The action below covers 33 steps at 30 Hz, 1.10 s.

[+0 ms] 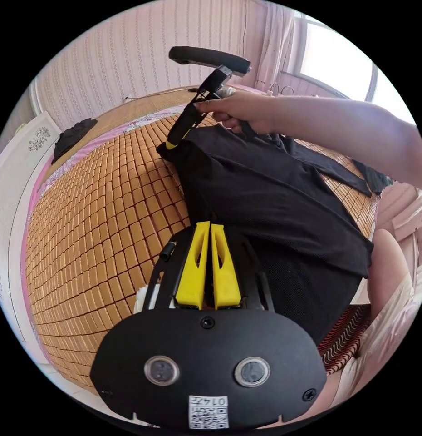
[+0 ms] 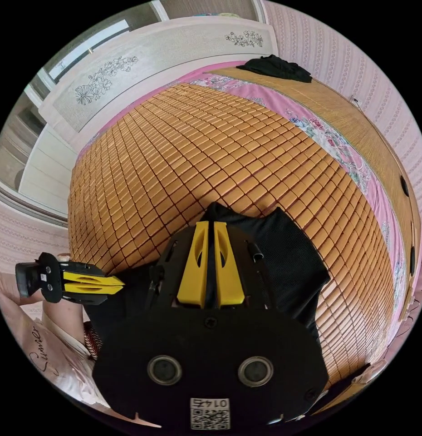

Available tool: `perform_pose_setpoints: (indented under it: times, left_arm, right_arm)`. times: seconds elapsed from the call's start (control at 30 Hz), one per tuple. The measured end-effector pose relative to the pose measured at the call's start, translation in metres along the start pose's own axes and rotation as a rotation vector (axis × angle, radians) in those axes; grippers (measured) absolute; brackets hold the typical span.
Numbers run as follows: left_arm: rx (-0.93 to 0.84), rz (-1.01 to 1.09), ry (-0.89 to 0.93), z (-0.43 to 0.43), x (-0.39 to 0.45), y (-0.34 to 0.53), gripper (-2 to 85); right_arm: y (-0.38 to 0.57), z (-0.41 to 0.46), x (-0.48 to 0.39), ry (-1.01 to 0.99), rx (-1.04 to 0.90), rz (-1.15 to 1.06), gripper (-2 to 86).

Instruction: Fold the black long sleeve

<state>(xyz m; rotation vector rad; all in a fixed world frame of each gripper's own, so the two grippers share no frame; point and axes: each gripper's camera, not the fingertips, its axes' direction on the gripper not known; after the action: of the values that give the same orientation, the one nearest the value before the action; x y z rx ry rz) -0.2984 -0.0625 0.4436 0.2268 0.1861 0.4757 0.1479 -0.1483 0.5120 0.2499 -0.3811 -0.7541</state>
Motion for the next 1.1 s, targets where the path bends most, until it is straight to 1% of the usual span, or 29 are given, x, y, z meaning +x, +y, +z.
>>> perform_pose_setpoints:
  times: [0.13, 0.23, 0.27, 0.33, 0.4, 0.5, 0.57, 0.6, 0.63, 0.67, 0.7, 0.73, 0.77, 0.8, 0.83, 0.9, 1.0, 1.03, 1.1]
  left_arm:
    - [0.041, -0.088, -0.020, -0.012, -0.023, 0.003, -0.9]
    - [-0.015, -0.181, -0.021, 0.006, -0.045, 0.003, -0.8]
    - [-0.050, -0.213, -0.014, 0.015, -0.051, 0.002, -0.7]
    - [-0.037, -0.245, 0.017, 0.017, -0.056, 0.000, -0.1]
    - [-0.044, -0.273, 0.036, 0.017, -0.058, -0.005, 2.5]
    - [-0.016, -0.274, -0.037, 0.002, -0.054, -0.011, 4.7]
    - [0.005, -0.258, -0.069, -0.012, -0.047, -0.014, 4.7]
    - [0.017, -0.221, -0.057, -0.020, -0.036, -0.017, 4.4]
    - [0.019, -0.201, -0.038, -0.023, -0.029, -0.018, 4.3]
    - [0.006, -0.148, 0.032, -0.026, -0.012, -0.022, 4.0]
    - [-0.018, -0.098, 0.112, -0.026, 0.011, -0.026, 4.0]
    - [-0.031, -0.072, 0.151, -0.025, 0.025, -0.027, 4.0]
    - [-0.045, -0.011, 0.232, -0.023, 0.057, -0.030, 4.1]
    - [-0.068, 0.055, 0.315, -0.020, 0.095, -0.034, 4.4]
    - [-0.079, 0.085, 0.351, -0.018, 0.114, -0.035, 4.6]
    - [-0.122, 0.192, 0.431, -0.006, 0.188, -0.041, 6.3]
    - [-0.184, 0.280, 0.416, 0.016, 0.255, -0.049, 7.3]
    - [-0.203, 0.297, 0.411, 0.022, 0.265, -0.051, 7.1]
    - [-0.263, 0.368, 0.308, 0.040, 0.295, -0.058, 4.9]
  right_arm:
    - [-0.018, -0.004, 0.015, -0.060, 0.034, 0.006, 0.5]
    - [-0.032, 0.027, 0.020, -0.040, -0.031, 0.038, 1.6]
    - [-0.034, 0.040, 0.021, -0.033, -0.061, 0.053, 2.5]
    - [-0.034, 0.051, 0.022, -0.013, -0.083, 0.057, 5.5]
    - [-0.030, 0.041, 0.028, -0.005, -0.050, 0.060, 8.2]
    - [-0.001, -0.007, 0.039, -0.002, 0.077, 0.075, 10.8]
    - [0.055, -0.052, 0.035, -0.011, 0.190, 0.073, 9.7]
    - [0.073, -0.060, 0.032, -0.010, 0.193, 0.070, 9.1]
    - [0.112, -0.071, 0.022, -0.005, 0.202, 0.067, 7.9]
    - [0.154, -0.075, 0.010, 0.003, 0.179, 0.084, 6.9]
    - [0.175, -0.075, 0.004, 0.001, 0.155, 0.094, 6.4]
    - [0.216, -0.069, -0.009, -0.005, 0.107, 0.131, 6.0]
    - [0.255, -0.060, -0.022, -0.010, 0.023, 0.171, 6.0]
    - [0.273, -0.055, -0.028, -0.006, -0.017, 0.196, 6.2]
    - [0.306, -0.047, -0.039, 0.001, -0.071, 0.258, 6.9]
    - [0.345, -0.039, -0.053, -0.011, -0.111, 0.340, 8.0]
    - [0.384, -0.028, -0.061, -0.017, -0.126, 0.448, 8.6]
    - [0.394, -0.024, -0.061, -0.022, -0.119, 0.482, 8.5]
    - [0.404, -0.015, -0.059, -0.034, -0.124, 0.511, 7.8]
